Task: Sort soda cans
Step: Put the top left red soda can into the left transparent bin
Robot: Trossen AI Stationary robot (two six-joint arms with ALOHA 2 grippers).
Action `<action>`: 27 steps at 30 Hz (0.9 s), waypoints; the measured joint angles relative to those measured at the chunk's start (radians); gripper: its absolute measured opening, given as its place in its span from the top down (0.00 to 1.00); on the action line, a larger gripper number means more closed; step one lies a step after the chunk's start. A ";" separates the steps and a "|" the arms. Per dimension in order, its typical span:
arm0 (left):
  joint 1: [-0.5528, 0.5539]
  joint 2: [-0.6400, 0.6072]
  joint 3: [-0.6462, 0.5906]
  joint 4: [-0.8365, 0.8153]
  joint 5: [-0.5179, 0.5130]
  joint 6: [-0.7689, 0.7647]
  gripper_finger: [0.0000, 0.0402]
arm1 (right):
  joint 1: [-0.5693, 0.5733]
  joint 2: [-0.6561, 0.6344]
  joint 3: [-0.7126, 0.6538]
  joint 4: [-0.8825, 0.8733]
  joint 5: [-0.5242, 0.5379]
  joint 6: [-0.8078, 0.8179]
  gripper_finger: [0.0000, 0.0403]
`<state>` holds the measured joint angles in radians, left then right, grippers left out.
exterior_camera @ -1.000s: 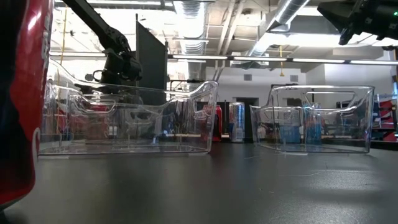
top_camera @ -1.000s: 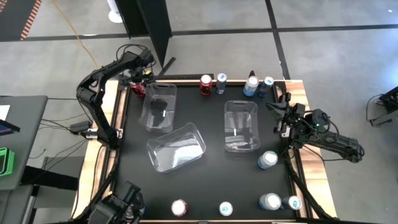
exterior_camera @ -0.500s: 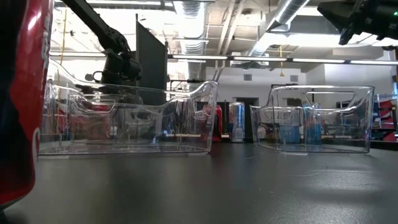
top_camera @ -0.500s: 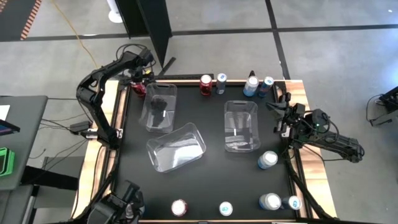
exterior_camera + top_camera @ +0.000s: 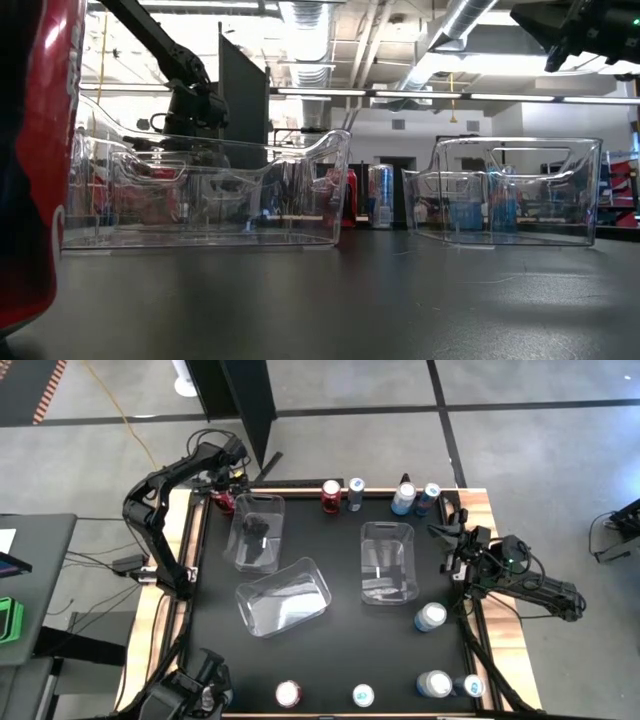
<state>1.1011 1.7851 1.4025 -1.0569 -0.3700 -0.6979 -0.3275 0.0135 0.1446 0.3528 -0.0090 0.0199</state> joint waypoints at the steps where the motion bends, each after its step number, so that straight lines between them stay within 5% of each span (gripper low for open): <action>1: 0.000 0.000 0.000 0.000 0.000 0.002 0.12 | 0.000 0.000 0.000 0.000 0.000 0.000 0.88; 27: 0.001 -0.001 0.002 -0.035 0.061 0.015 0.21 | 0.000 0.000 0.000 0.000 0.000 -0.001 0.88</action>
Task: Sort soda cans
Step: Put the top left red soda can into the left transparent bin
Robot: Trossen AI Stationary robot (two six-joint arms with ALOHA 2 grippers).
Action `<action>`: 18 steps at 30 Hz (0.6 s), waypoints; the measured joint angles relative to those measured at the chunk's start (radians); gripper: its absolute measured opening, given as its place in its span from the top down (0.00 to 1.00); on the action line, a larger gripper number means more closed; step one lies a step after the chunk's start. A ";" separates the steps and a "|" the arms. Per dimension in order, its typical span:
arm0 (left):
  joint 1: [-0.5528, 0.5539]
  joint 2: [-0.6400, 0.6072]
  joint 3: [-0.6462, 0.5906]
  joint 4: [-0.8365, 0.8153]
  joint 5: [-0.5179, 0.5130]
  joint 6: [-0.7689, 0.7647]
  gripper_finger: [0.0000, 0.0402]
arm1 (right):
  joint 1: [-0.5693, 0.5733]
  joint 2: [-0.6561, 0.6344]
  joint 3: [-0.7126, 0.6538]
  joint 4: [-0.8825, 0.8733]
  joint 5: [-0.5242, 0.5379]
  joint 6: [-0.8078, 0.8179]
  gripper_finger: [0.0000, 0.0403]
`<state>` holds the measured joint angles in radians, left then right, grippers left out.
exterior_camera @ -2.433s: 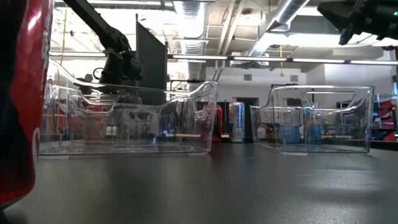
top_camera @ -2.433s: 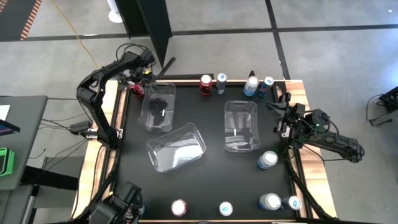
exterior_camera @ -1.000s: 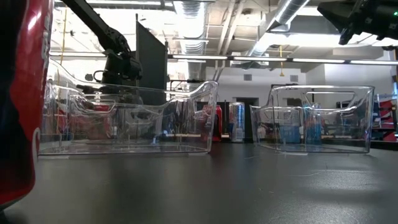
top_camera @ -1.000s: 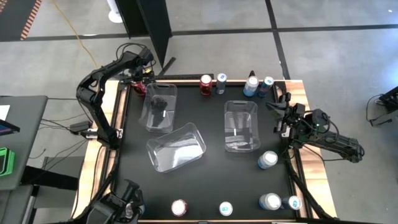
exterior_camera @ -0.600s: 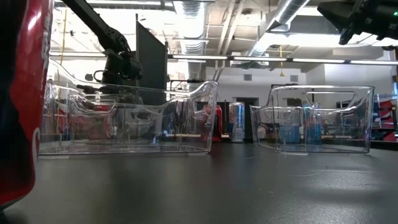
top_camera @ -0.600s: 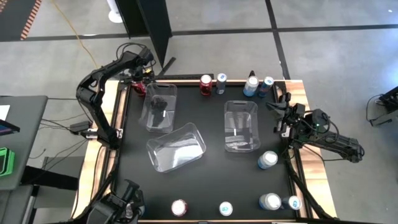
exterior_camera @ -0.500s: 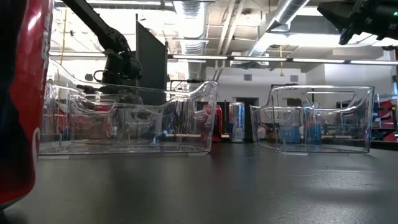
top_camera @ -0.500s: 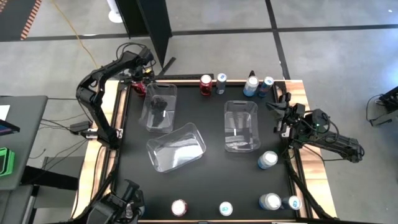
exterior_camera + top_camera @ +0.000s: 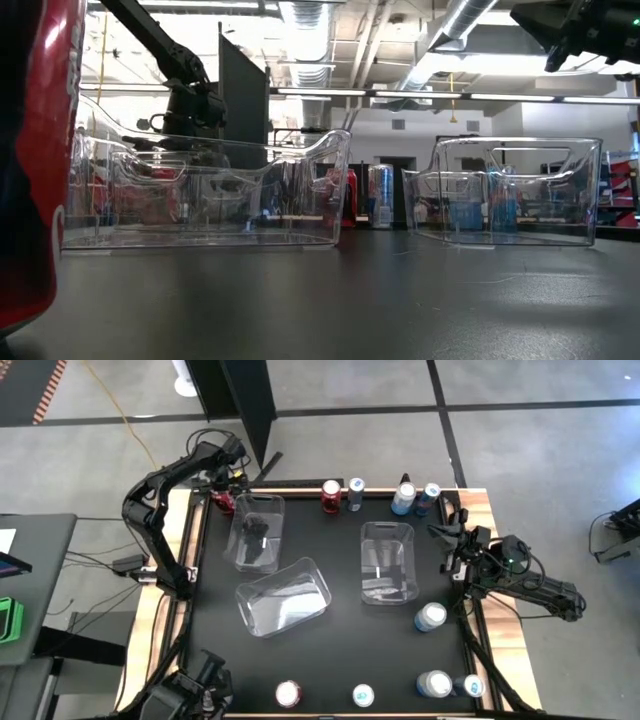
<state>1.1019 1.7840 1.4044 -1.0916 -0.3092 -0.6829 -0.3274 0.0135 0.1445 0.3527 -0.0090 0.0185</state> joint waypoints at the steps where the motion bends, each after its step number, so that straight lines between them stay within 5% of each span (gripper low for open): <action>1: 0.000 0.000 0.000 -0.005 0.003 0.004 0.21 | 0.000 0.000 0.000 0.000 0.000 0.000 0.88; 18: -0.027 -0.001 0.000 -0.034 0.014 0.020 0.21 | 0.000 0.000 0.000 0.001 0.000 0.000 0.88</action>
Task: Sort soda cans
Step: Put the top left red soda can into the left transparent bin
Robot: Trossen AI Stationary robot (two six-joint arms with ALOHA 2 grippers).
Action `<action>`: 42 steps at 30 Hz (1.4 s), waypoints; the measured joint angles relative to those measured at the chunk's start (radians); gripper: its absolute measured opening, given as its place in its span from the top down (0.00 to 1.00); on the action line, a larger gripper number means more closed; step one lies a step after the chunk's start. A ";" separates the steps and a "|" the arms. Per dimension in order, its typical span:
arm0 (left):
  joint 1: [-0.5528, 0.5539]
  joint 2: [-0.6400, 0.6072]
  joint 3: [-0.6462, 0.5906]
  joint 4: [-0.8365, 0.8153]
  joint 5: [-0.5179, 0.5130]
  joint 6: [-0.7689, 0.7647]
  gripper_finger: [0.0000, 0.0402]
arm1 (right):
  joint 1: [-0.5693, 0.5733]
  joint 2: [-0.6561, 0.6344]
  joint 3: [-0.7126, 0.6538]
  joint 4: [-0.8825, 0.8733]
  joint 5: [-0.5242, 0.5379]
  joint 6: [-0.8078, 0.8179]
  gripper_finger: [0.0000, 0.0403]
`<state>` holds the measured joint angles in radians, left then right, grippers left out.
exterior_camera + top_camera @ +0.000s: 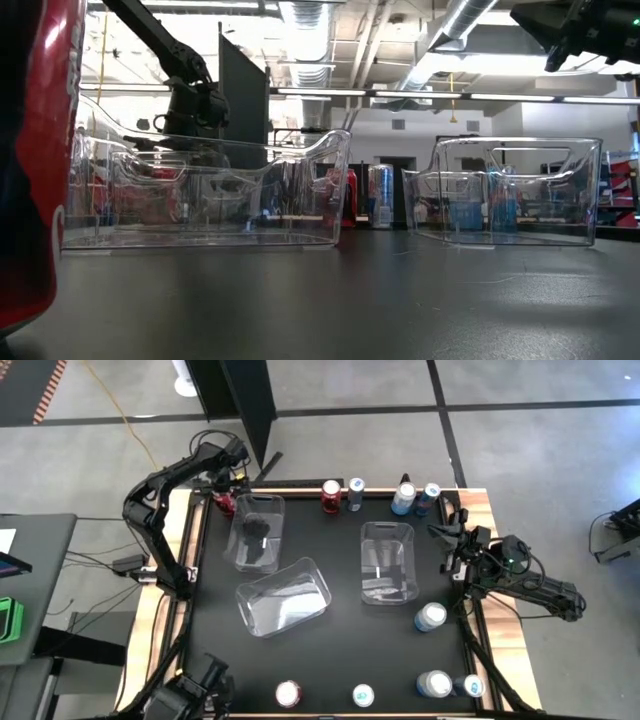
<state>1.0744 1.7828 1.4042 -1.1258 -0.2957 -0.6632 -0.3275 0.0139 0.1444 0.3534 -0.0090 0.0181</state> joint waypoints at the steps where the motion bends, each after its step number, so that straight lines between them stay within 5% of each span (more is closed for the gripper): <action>1: 0.000 0.000 0.000 -0.005 0.002 0.001 0.21 | 0.000 0.000 0.000 0.000 0.000 0.000 0.88; 42: -0.007 -0.192 -0.003 -0.070 -0.024 0.027 0.21 | 0.000 0.000 0.000 0.000 0.000 0.000 0.88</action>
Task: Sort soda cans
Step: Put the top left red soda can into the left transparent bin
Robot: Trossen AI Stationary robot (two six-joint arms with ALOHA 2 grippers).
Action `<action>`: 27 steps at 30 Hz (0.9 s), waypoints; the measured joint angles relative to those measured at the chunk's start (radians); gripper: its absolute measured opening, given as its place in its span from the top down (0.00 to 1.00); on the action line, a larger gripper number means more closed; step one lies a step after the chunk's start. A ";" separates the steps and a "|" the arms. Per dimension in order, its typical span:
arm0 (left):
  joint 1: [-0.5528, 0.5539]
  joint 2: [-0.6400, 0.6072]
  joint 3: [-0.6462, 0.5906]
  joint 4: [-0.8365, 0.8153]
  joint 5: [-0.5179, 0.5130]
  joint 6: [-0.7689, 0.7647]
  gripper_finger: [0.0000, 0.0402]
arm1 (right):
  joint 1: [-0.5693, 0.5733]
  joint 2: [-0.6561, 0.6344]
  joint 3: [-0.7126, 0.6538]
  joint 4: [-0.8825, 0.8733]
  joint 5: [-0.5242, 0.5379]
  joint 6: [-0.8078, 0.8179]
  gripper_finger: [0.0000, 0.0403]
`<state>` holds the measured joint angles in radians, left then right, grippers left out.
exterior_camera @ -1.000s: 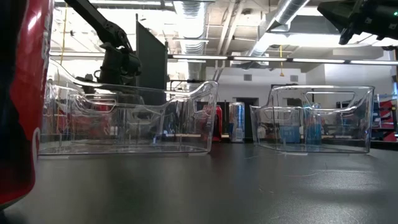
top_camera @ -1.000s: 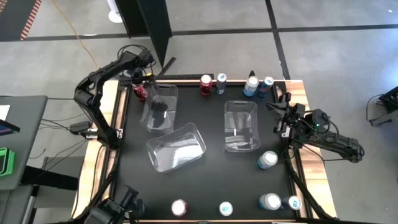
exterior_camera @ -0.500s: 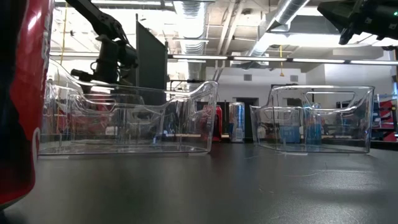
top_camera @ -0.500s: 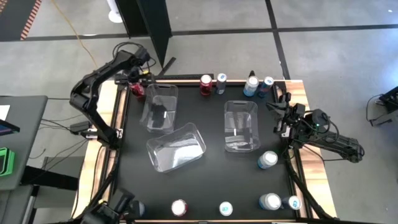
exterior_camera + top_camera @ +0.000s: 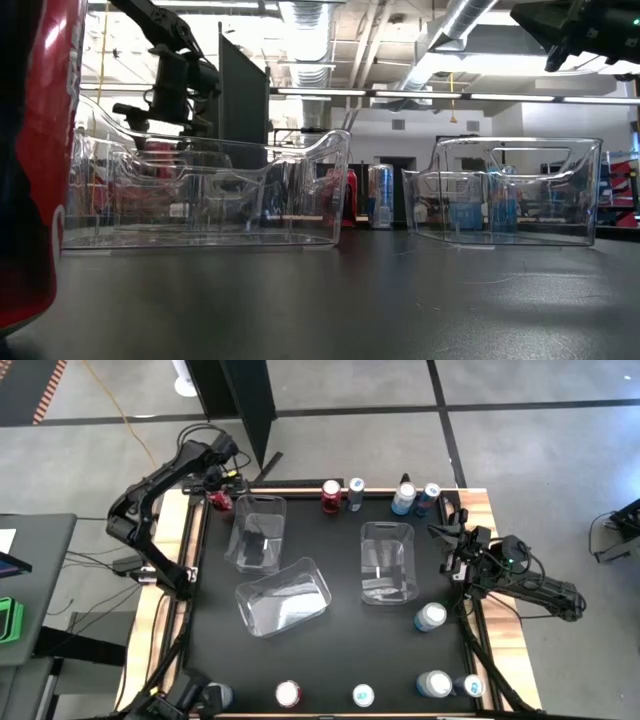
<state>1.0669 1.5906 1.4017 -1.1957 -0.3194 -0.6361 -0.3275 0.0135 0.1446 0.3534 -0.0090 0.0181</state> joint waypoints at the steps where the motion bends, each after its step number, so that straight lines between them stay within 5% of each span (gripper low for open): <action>1: -0.001 -0.004 0.000 0.000 0.001 0.000 0.21 | 0.000 0.000 0.000 0.000 0.000 0.000 0.88; 27: -0.015 -0.191 0.001 0.028 0.088 0.034 0.21 | 0.000 0.000 0.000 0.000 0.000 0.000 0.88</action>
<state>1.0515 1.3993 1.4029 -1.1679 -0.2315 -0.6022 -0.3275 0.0135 0.1444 0.3531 -0.0090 0.0181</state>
